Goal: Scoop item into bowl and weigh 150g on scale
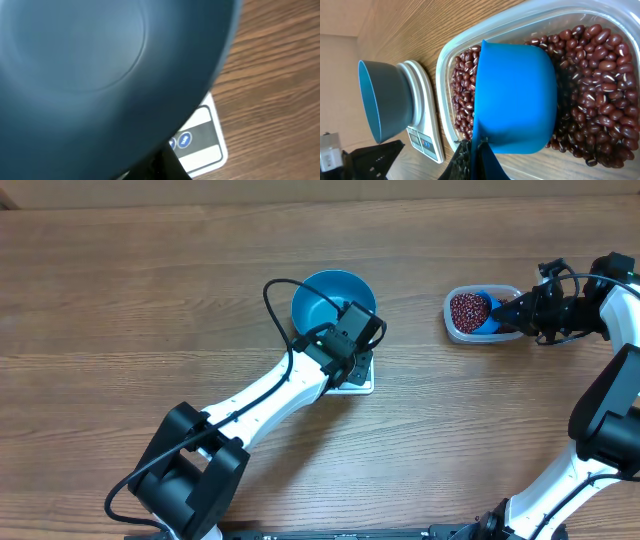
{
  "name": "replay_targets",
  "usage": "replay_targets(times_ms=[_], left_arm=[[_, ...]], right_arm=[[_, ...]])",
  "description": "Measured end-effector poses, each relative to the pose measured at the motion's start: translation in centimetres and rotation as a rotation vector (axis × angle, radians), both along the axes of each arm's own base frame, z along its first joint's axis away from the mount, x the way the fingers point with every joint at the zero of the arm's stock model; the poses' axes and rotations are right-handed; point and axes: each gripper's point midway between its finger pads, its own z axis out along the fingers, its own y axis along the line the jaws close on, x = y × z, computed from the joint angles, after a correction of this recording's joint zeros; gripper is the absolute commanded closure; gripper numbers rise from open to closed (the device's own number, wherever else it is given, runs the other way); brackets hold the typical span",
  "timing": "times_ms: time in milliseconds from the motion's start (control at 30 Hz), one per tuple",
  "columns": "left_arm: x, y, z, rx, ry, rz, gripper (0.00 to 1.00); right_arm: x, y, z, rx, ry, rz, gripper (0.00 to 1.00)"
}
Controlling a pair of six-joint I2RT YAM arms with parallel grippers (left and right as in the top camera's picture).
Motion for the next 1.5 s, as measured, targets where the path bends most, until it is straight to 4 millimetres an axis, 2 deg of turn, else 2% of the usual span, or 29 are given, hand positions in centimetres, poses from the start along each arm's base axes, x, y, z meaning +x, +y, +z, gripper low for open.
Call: replay_targets(times_ms=[367,633,1300,1500], left_arm=[[0.5,-0.5,-0.4,-0.024,-0.036,0.002,0.96],[0.4,-0.4,-1.6,-0.009,-0.019,0.002,0.96],[0.6,-0.4,-1.6,-0.007,-0.028,0.005,0.96],[-0.1,0.3,-2.0,0.045,-0.006,-0.026,0.96]], right_arm=[[0.0,-0.2,-0.1,-0.015,0.001,0.000,0.96],[0.0,-0.2,-0.1,-0.017,-0.002,0.000,0.96],[0.0,-0.2,-0.1,-0.018,-0.001,0.000,0.96],[0.1,-0.2,-0.1,-0.019,-0.002,0.000,0.96]])
